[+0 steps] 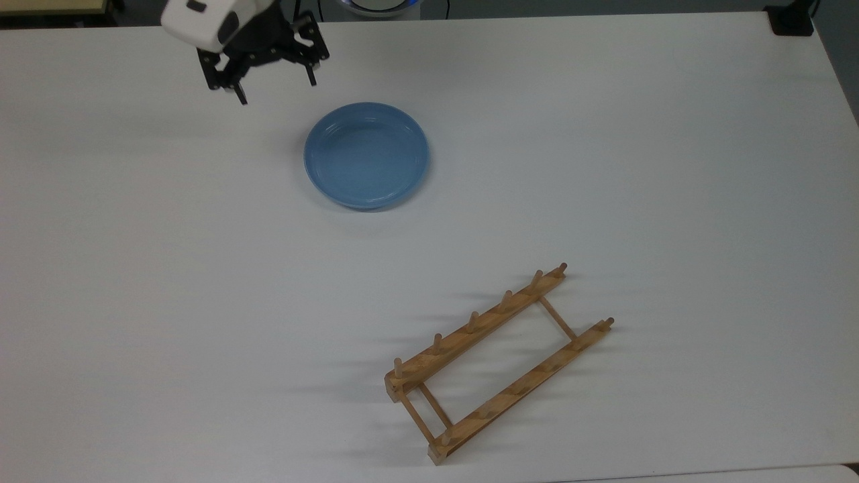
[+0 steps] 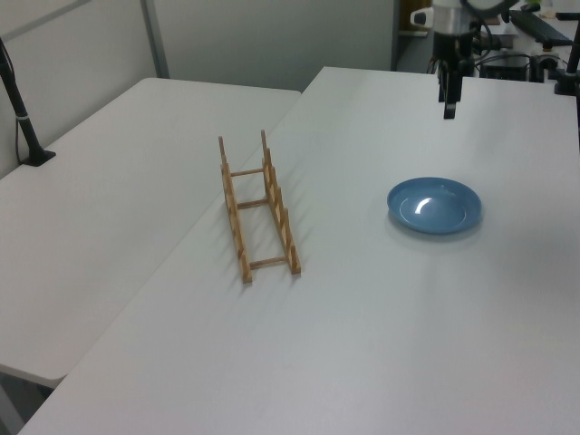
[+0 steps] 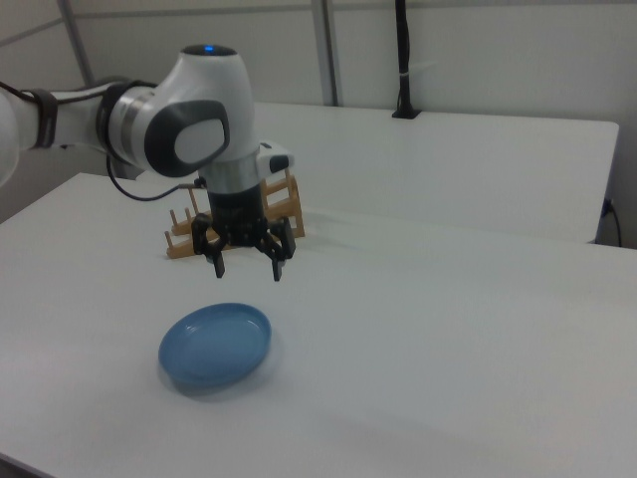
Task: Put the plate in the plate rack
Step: 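Move the gripper over the blue plate and lower it to the rim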
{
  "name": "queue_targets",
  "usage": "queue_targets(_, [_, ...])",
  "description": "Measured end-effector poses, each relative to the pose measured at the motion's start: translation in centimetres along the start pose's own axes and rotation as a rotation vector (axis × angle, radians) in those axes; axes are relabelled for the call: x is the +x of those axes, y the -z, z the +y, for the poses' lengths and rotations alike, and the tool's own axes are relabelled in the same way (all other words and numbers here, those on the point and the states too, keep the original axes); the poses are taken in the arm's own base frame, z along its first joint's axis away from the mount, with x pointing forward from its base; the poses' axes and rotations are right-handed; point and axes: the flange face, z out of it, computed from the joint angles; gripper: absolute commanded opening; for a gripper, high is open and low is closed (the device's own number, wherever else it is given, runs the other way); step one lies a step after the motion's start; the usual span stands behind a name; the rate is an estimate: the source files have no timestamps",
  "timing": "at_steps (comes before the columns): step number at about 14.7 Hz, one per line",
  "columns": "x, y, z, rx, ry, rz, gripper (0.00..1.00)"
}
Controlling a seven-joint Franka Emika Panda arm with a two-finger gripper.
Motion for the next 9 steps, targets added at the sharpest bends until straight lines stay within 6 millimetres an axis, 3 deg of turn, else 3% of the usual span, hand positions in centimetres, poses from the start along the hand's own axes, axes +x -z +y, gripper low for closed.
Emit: queue_targets(9, [1.8, -9.1, 1.1, 0.025, -0.007, -0.047, 0.97])
